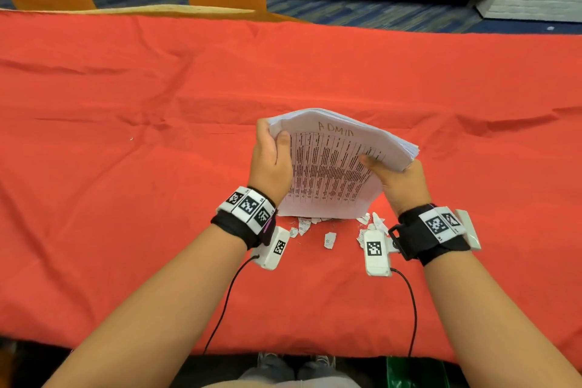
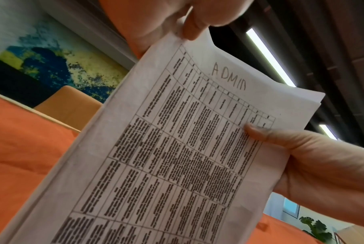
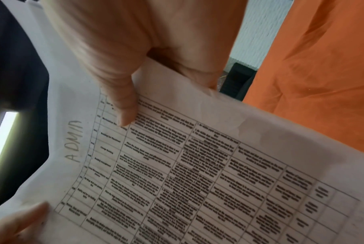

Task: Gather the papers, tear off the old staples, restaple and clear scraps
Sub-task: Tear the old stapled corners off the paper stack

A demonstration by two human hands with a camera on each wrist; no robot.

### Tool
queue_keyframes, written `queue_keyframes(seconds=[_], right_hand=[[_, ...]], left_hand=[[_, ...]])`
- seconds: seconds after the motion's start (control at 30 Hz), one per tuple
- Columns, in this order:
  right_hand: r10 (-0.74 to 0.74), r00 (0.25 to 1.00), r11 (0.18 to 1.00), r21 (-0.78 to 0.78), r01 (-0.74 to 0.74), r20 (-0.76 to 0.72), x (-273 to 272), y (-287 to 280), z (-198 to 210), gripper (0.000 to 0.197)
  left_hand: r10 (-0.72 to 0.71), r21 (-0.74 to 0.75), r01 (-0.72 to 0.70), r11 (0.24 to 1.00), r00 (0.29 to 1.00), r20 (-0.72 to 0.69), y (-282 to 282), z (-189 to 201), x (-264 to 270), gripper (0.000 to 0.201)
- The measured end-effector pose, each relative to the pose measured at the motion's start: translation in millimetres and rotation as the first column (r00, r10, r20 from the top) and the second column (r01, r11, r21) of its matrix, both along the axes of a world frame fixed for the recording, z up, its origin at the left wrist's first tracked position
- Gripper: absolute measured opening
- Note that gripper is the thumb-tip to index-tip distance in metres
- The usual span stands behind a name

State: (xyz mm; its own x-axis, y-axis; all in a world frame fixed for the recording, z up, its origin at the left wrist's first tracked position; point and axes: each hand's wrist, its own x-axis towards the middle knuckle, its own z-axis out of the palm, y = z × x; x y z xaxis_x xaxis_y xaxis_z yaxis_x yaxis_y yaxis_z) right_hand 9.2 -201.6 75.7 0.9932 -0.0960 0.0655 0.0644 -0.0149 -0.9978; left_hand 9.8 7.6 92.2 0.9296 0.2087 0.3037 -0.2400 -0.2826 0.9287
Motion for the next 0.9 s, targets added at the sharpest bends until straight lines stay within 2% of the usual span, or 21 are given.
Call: queue_keyframes(seconds=[0.1,0.4,0.5,0.63,0.9], right_hand=[[-0.006,1.0,1.0,-0.003,0.006,0.03,-6.4,4.4,-0.9,0.028],[0.042,0.999,0.998,-0.04,-0.042,-0.012,-19.9,18.1,-20.5,0.032],[0.009,0.999,0.998,-0.066,-0.012,-0.044,-19.6,16.1,-25.2,0.03],[-0.065,0.996,0.998,-0.015,0.064,-0.054,-16.3,18.7,-25.4,0.022],[-0.064,0.99,0.997,0.035,0.069,-0.124,-23.0,27.7,-36.3,0.023]], left_hand=[[0.024,0.004,-0.024,1.0,0.999,0.036,-2.5,-2.2,-6.9,0.005],[-0.01,-0.052,0.009,0.999,1.0,-0.02,-6.0,-28.5,-20.9,0.002],[-0.031,-0.085,0.025,0.996,0.998,-0.063,-7.8,-32.3,-20.5,0.009],[0.004,-0.092,-0.008,0.996,0.999,-0.04,-13.2,-30.1,-16.4,0.009],[0.012,-0.185,-0.029,0.982,0.995,-0.095,-14.3,-42.4,-20.0,0.011]])
